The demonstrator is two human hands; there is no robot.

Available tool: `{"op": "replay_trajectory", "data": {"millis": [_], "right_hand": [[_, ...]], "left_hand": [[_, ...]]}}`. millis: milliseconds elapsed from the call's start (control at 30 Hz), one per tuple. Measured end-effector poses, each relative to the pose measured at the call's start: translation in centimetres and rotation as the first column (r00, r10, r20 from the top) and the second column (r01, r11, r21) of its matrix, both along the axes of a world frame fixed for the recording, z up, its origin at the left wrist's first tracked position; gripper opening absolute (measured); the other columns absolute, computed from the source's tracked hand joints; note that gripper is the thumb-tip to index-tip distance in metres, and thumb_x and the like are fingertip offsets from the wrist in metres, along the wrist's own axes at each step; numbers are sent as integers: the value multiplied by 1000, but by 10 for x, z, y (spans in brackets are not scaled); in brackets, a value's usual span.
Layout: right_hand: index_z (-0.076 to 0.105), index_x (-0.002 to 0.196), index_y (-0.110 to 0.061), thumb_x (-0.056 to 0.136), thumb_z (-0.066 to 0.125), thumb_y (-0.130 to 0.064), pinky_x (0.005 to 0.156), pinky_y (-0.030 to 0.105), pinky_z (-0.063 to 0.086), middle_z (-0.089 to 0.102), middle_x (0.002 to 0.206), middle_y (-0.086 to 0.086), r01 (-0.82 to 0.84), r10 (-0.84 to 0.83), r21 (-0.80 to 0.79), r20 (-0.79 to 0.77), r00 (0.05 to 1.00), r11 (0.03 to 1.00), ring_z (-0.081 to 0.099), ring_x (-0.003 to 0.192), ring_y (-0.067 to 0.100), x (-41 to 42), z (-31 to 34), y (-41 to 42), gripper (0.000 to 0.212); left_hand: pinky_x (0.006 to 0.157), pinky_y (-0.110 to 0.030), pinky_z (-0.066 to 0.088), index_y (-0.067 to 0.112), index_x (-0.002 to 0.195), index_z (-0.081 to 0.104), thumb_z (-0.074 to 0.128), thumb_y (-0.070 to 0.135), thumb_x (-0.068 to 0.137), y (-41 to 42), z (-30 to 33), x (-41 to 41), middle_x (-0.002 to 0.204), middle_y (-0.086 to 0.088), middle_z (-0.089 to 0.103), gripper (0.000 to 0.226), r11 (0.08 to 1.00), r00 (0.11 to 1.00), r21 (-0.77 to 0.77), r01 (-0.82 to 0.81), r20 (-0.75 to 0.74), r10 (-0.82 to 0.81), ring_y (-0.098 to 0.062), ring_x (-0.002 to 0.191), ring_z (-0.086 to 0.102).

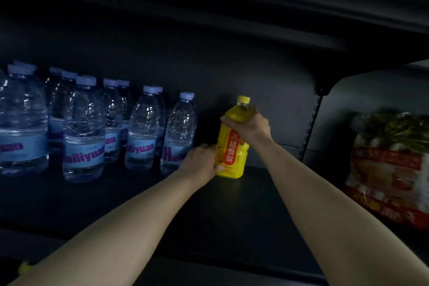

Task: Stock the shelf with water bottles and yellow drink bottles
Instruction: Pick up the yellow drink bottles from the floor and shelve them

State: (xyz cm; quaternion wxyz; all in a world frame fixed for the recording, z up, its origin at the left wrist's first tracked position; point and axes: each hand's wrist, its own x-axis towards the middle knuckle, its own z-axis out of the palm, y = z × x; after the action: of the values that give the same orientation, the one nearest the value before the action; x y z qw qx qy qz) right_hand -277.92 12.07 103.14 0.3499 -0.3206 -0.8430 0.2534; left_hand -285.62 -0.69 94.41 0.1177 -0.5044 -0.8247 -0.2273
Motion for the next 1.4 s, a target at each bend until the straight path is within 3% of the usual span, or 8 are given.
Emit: {"op": "replay_trajectory", "data": {"millis": [233,467,600,667,833,1167,1233,1400], "right_hand": [[32,140,-25,64,77,-66,71,41,62,59,119,6,-104,119,-79,218,969,991,65,100,27,-14,16,23,97],[29,146,-23,64,74,-73,62,43,63,53,130,8,-109,103,20,201,974,994,61,110,31,-22,14,24,105],[27,149,-21,61,55,-88,88,49,56,49,140,10,-91,79,56,184,980,994,55,120,32,-24,15,26,114],[27,150,-21,69,64,-77,94,47,53,50,140,8,-79,58,113,182,982,990,55,121,31,-25,16,30,105],[35,144,-24,68,81,-56,76,41,62,61,120,4,-144,139,12,205,969,989,65,101,23,-24,18,30,95],[30,149,-23,75,77,-56,80,38,58,59,129,7,-119,106,60,185,977,991,62,108,26,-33,13,23,94],[26,151,-22,79,74,-56,77,34,53,56,133,8,-118,100,84,191,976,990,61,112,27,-32,10,22,94],[19,153,-20,89,59,-60,88,43,51,42,142,14,-92,26,306,212,977,948,57,116,37,-20,-5,13,86]], "left_hand": [[95,-35,45,14,126,54,63,37,94,13,-2,-8,123,-7,63,40,999,994,-50,2,106,3,-24,112,60],[88,-33,44,8,131,48,55,30,100,28,-6,-14,126,-11,60,39,990,973,-72,-120,192,131,-27,114,59],[79,-29,40,8,127,49,52,24,101,24,-9,-15,121,-10,61,31,990,980,-102,-94,166,110,-25,109,60],[76,-30,40,7,125,49,54,26,100,21,-9,-12,118,-11,61,32,989,985,-127,-71,150,90,-26,105,61],[86,-35,49,7,122,54,55,21,99,10,-3,-5,115,-11,62,27,987,997,-151,-48,54,57,-26,103,61],[91,-35,49,7,125,53,57,25,98,-4,-8,0,120,-11,56,33,986,1000,-167,-24,5,25,-25,108,57],[90,-35,49,7,125,53,58,26,97,-4,-9,-1,121,-11,56,34,986,999,-165,-31,5,32,-24,108,58],[92,-36,48,7,124,54,58,26,97,-7,-6,0,123,-11,55,32,983,999,-181,-39,-10,38,-25,111,57]]}}
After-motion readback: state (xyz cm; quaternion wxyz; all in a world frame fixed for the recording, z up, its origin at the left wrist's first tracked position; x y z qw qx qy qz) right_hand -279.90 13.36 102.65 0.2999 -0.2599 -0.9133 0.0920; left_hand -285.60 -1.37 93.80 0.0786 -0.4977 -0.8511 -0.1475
